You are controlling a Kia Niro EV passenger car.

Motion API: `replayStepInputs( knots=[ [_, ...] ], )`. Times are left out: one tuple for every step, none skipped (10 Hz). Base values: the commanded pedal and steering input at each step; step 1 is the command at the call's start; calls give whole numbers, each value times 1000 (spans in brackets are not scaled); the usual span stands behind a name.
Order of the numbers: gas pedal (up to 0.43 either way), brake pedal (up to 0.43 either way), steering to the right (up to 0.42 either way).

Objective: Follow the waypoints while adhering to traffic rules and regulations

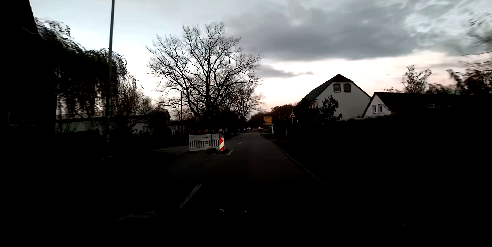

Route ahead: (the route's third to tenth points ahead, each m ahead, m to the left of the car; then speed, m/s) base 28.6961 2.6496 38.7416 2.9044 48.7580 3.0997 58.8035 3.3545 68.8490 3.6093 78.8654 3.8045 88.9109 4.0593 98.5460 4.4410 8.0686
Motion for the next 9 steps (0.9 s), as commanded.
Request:
replayStepInputs(
  knots=[
    [138,0,-1],
    [138,0,-1],
    [138,0,-2],
    [138,0,-2],
    [138,0,-2],
    [138,0,-3],
    [138,0,-3],
    [138,0,-6],
    [138,0,-9]
  ],
)
